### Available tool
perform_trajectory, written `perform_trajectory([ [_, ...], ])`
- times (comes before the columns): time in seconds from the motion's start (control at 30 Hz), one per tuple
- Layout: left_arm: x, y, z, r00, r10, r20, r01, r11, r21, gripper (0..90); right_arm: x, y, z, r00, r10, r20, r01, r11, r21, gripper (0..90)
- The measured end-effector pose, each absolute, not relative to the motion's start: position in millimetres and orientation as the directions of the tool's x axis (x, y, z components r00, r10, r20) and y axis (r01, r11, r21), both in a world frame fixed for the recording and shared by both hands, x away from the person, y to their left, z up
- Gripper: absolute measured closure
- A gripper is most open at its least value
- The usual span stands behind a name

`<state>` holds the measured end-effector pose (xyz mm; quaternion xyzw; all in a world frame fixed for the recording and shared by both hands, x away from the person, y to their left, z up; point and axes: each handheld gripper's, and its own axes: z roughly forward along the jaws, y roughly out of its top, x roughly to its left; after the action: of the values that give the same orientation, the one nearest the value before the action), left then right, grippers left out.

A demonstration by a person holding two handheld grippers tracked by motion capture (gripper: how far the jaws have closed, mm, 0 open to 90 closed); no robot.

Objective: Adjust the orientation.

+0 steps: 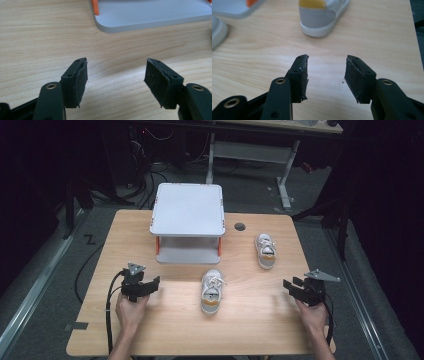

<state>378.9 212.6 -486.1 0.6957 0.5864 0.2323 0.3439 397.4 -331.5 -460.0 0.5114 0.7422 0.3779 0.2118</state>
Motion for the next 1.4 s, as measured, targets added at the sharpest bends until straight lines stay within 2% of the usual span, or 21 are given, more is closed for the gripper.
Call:
perform_trajectory([
  [0.13, 382, 212, -490, 0.189, 0.980, -0.059, 0.661, -0.082, 0.746, 34.4, 407, -323, -443, -0.427, 0.901, 0.078, 0.581, 0.207, 0.787, 55.9],
  [0.4, 387, 208, -500, 0.182, 0.983, 0.011, 0.694, -0.137, 0.707, 32.0, 437, -296, -417, -0.484, 0.875, 0.016, 0.562, 0.296, 0.772, 61.0],
  [0.53, 385, 209, -507, 0.177, 0.984, -0.005, 0.656, -0.114, 0.746, 31.5, 455, -280, -408, -0.495, 0.869, -0.002, 0.567, 0.325, 0.757, 61.6],
  [0.7, 384, 208, -507, 0.175, 0.985, -0.006, 0.656, -0.112, 0.746, 32.0, 480, -260, -402, -0.505, 0.863, -0.027, 0.590, 0.368, 0.718, 61.9],
  [0.93, 384, 208, -507, 0.179, 0.984, -0.009, 0.657, -0.112, 0.746, 31.2, 511, -243, -419, -0.472, 0.881, -0.016, 0.658, 0.365, 0.659, 62.9],
  [1.07, 384, 208, -507, 0.179, 0.984, -0.009, 0.657, -0.112, 0.746, 31.2, 522, -245, -430, -0.448, 0.894, -0.001, 0.703, 0.353, 0.618, 67.0],
  [1.3, 384, 208, -507, 0.179, 0.984, -0.009, 0.657, -0.112, 0.745, 31.1, 531, -233, -437, -0.475, 0.879, -0.044, 0.712, 0.414, 0.567, 72.2],
  [1.4, 384, 208, -507, 0.178, 0.984, -0.009, 0.657, -0.112, 0.745, 31.1, 535, -232, -438, -0.481, 0.876, -0.016, 0.714, 0.402, 0.573, 74.6],
])
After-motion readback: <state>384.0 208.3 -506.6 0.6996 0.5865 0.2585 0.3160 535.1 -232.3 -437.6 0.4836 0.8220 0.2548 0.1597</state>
